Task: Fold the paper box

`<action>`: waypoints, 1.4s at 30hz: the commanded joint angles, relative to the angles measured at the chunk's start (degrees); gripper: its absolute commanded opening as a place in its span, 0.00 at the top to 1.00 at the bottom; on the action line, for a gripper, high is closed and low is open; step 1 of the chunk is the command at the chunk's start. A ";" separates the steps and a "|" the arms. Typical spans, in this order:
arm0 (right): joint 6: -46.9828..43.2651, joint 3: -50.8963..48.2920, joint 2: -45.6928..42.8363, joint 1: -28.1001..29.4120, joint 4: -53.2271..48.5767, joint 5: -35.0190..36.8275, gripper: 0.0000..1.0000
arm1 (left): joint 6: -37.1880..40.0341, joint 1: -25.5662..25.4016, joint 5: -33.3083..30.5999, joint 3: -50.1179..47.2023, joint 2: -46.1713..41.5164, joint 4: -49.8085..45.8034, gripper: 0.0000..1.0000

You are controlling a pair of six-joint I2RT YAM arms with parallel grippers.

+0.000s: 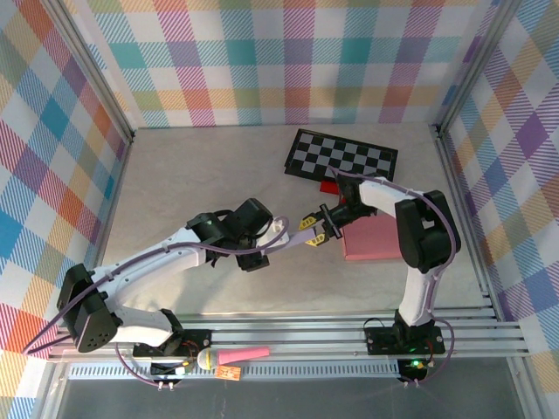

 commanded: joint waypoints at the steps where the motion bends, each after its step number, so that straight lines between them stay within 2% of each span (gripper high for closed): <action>1: -1.42 1.73 1.97 -0.15 -3.95 -1.15 0.60 | 1.60 -0.80 -0.26 -0.59 1.66 2.33 0.22; 8: -1.28 1.81 3.95 -0.23 -3.87 -1.48 0.60 | 0.84 -0.81 -1.53 0.62 7.05 4.97 0.26; 11: -1.50 1.81 4.02 -0.49 -4.24 -1.00 0.52 | 0.32 -0.52 -1.51 1.68 8.39 5.47 0.30; 15: -2.10 1.89 3.63 -1.58 -4.40 -0.18 0.43 | -0.25 -0.17 1.96 4.28 10.27 3.06 0.40; 17: -2.45 2.21 3.28 -2.20 -4.64 0.18 0.41 | -0.31 0.05 3.82 4.86 10.97 2.11 0.46; 23: -4.32 5.36 1.05 -4.54 -7.29 2.86 0.36 | -0.66 1.77 7.77 6.44 11.61 0.10 0.55; 28: -3.98 6.86 -3.25 -7.22 -6.39 5.88 0.34 | -0.88 3.60 9.97 7.35 11.97 -1.03 0.65; 30: -4.75 8.02 -4.48 -7.91 -6.61 6.99 0.35 | -1.15 4.07 10.84 7.65 11.97 -1.28 0.66; 32: -7.50 10.56 -6.33 -8.43 -7.34 10.87 0.36 | -1.42 4.76 12.29 8.13 11.88 -1.70 0.68; 36: -19.15 15.91 -11.83 -8.42 -7.81 25.03 0.40 | -2.01 6.42 15.77 9.24 11.84 -3.47 0.70; 40: -34.74 9.31 -22.18 -6.73 2.37 37.38 0.49 | -2.64 7.62 17.18 8.67 11.71 -4.07 0.73; 42: -42.49 3.57 -27.00 -6.22 8.79 37.43 0.53 | -2.80 8.00 17.97 8.45 11.62 -4.10 0.74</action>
